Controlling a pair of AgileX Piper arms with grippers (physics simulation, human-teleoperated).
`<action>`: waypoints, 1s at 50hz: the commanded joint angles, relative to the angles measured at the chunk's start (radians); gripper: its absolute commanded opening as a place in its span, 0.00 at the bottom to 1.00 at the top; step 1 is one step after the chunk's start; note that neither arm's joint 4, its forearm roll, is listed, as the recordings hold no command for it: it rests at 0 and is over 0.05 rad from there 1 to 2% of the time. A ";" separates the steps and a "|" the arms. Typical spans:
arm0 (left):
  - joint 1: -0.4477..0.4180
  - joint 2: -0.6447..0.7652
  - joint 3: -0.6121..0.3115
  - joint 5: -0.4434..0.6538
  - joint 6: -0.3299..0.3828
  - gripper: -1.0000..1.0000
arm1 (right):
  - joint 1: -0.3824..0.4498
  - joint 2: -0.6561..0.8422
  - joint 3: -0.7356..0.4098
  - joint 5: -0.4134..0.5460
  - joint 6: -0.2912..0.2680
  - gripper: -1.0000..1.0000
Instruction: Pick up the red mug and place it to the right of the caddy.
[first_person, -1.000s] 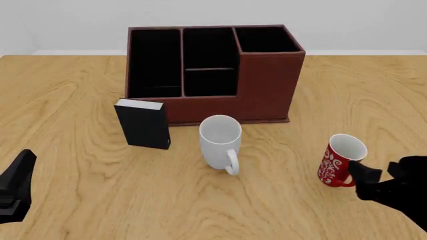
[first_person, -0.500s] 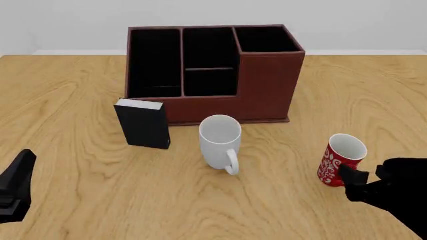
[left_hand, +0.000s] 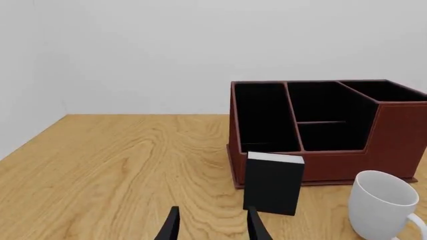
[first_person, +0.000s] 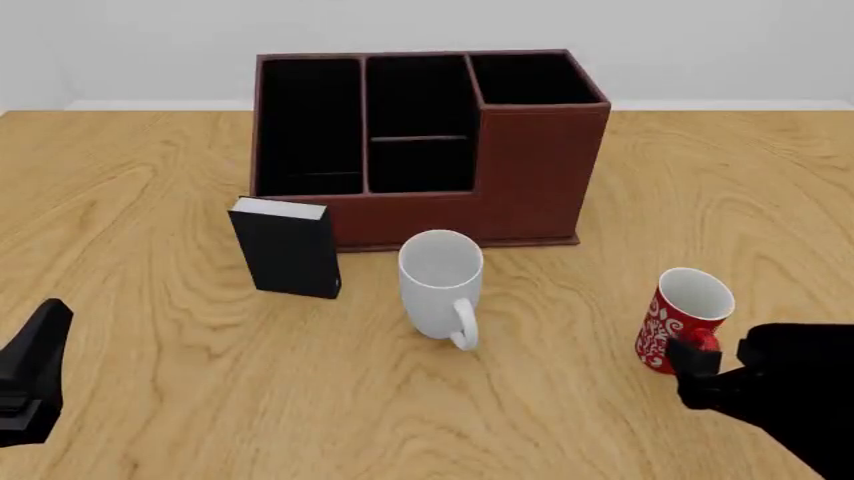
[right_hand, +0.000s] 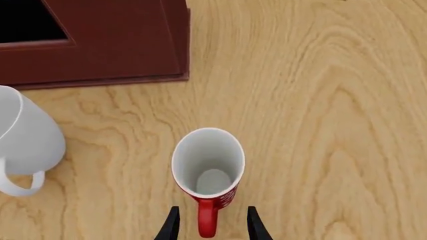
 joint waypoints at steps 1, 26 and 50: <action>0.000 0.000 0.000 0.000 0.000 1.00 | 0.004 0.060 0.008 -0.055 0.002 1.00; 0.000 0.000 0.000 0.000 0.000 1.00 | -0.018 -0.090 -0.014 0.081 -0.031 0.00; 0.000 0.000 0.000 0.000 0.000 1.00 | -0.061 -0.184 -0.248 0.247 -0.149 0.00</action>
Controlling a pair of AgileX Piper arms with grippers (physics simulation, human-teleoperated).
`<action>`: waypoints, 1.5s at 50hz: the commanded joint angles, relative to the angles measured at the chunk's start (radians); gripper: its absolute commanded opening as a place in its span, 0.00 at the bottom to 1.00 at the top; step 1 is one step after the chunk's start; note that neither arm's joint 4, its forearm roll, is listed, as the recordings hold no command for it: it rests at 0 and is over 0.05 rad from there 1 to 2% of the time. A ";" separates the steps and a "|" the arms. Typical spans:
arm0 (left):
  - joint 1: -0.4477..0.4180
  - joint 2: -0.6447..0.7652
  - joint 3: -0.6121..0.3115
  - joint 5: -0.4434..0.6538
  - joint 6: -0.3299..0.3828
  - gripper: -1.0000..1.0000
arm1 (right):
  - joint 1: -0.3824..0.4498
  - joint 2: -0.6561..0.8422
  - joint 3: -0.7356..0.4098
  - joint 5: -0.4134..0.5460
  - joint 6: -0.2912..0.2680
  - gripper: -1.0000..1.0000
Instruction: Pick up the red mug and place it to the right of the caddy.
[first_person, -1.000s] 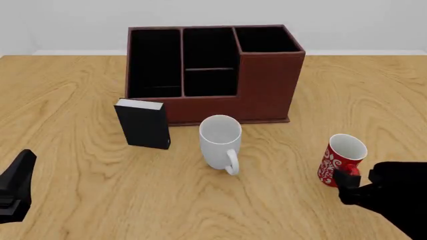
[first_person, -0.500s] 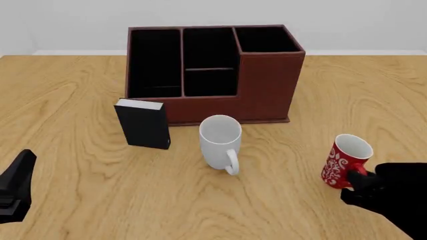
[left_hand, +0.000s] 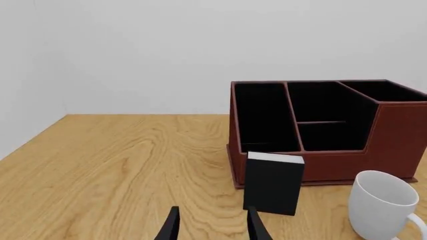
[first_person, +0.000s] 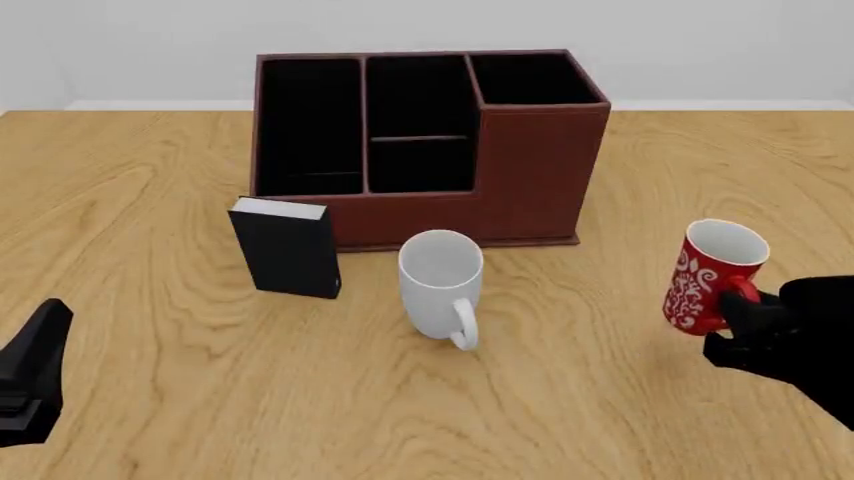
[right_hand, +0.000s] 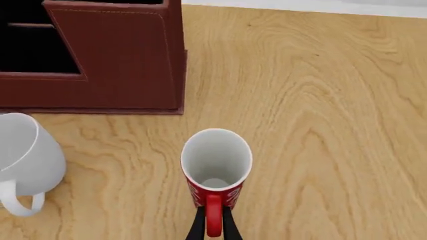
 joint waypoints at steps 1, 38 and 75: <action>0.000 0.000 0.000 0.000 0.000 1.00 | -0.025 0.038 -0.123 0.002 -0.043 0.00; 0.000 0.000 0.000 0.000 0.000 1.00 | -0.055 0.646 -0.563 -0.204 -0.078 0.00; 0.000 0.000 0.000 0.000 0.000 1.00 | -0.010 0.988 -0.833 -0.187 -0.074 0.00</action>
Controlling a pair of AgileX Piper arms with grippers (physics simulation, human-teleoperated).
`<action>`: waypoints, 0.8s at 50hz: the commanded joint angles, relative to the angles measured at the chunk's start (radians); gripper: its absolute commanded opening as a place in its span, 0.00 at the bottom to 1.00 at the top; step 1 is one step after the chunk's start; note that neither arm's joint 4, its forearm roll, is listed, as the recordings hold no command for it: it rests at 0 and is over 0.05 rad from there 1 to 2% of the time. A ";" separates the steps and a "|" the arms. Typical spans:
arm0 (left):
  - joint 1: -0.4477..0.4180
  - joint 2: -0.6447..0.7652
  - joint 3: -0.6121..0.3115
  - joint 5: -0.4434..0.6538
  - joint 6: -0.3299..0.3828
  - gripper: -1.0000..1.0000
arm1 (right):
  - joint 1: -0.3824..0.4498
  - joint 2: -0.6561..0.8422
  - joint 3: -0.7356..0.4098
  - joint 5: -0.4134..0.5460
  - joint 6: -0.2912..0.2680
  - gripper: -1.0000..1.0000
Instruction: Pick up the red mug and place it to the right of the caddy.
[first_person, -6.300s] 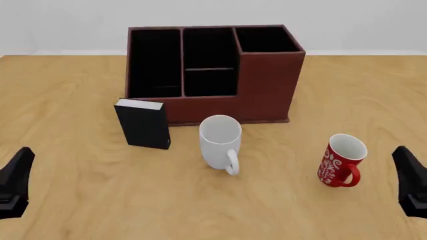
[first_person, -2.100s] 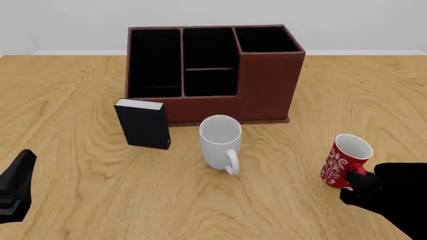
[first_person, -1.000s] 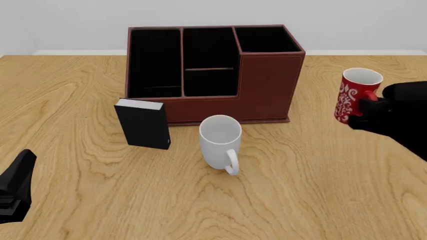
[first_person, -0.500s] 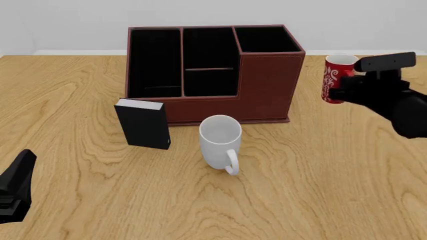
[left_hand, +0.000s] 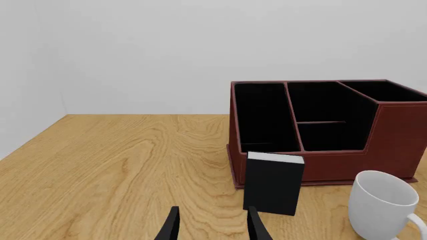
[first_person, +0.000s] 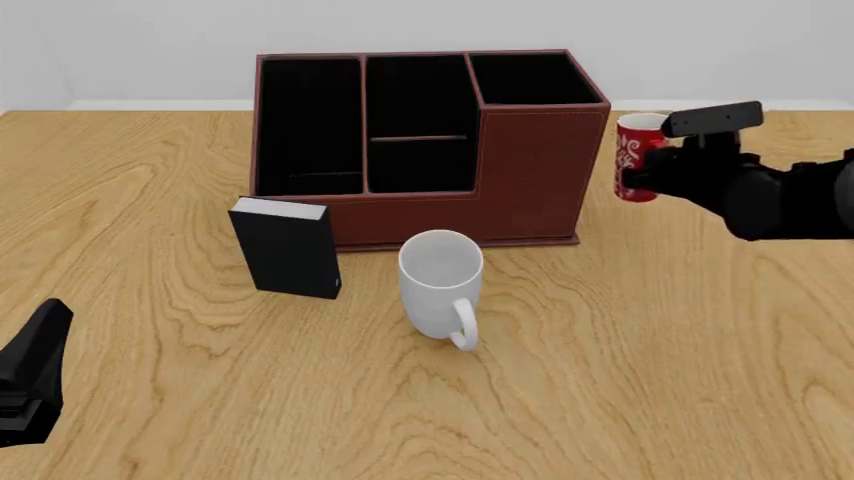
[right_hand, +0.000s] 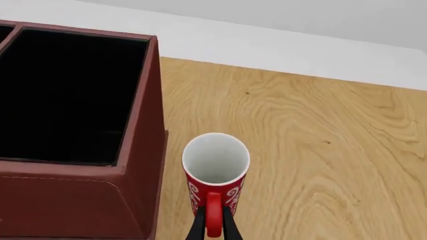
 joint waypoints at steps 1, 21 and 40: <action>0.000 0.000 0.000 0.000 0.000 1.00 | 0.009 0.084 -0.063 -0.007 0.012 0.00; 0.000 0.000 0.000 0.000 0.000 1.00 | 0.015 0.149 -0.064 -0.025 0.018 0.00; 0.000 0.000 0.000 0.000 0.000 1.00 | 0.004 0.189 -0.053 -0.045 0.022 0.00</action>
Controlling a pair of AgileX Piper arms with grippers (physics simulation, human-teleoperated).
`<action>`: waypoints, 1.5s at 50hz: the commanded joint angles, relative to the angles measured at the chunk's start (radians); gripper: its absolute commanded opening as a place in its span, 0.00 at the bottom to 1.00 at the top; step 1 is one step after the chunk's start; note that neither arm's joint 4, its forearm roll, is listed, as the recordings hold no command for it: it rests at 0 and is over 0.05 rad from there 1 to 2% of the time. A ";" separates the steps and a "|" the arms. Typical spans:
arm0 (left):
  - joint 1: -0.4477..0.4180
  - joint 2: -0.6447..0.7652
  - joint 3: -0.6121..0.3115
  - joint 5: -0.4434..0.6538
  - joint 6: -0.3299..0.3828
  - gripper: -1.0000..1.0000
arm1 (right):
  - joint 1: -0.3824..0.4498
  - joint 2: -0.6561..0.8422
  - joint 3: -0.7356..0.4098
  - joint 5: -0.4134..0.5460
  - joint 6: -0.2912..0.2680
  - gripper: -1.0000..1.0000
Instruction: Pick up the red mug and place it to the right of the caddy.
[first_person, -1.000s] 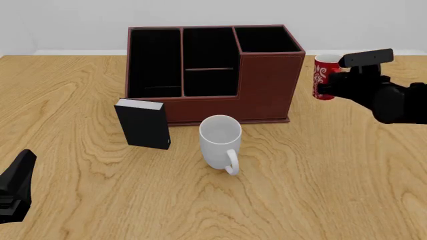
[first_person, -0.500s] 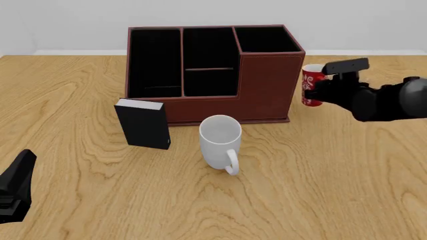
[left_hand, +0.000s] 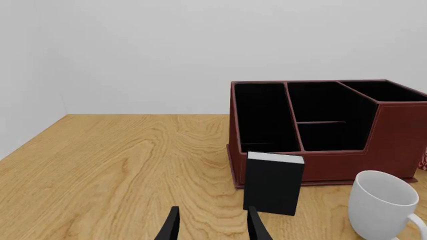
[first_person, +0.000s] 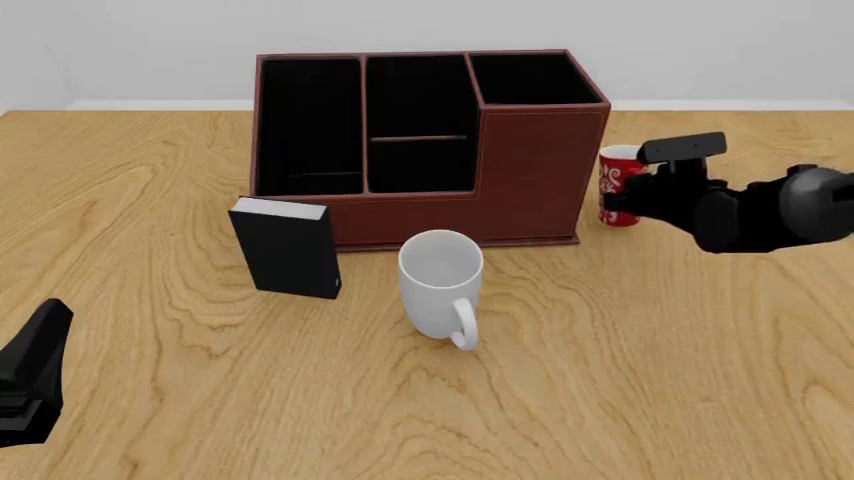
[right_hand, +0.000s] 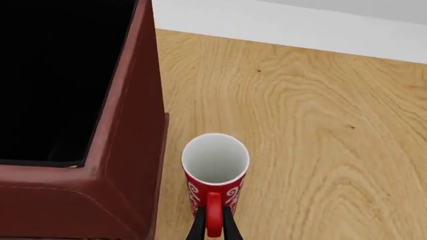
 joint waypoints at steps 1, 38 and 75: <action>0.000 0.000 0.000 0.000 0.000 1.00 | -0.004 0.028 0.000 -0.014 0.014 0.00; 0.000 0.000 0.000 0.000 0.000 1.00 | 0.002 0.027 0.127 -0.087 0.039 0.00; 0.000 0.000 0.000 0.000 0.000 1.00 | 0.004 0.037 0.197 -0.142 0.059 0.00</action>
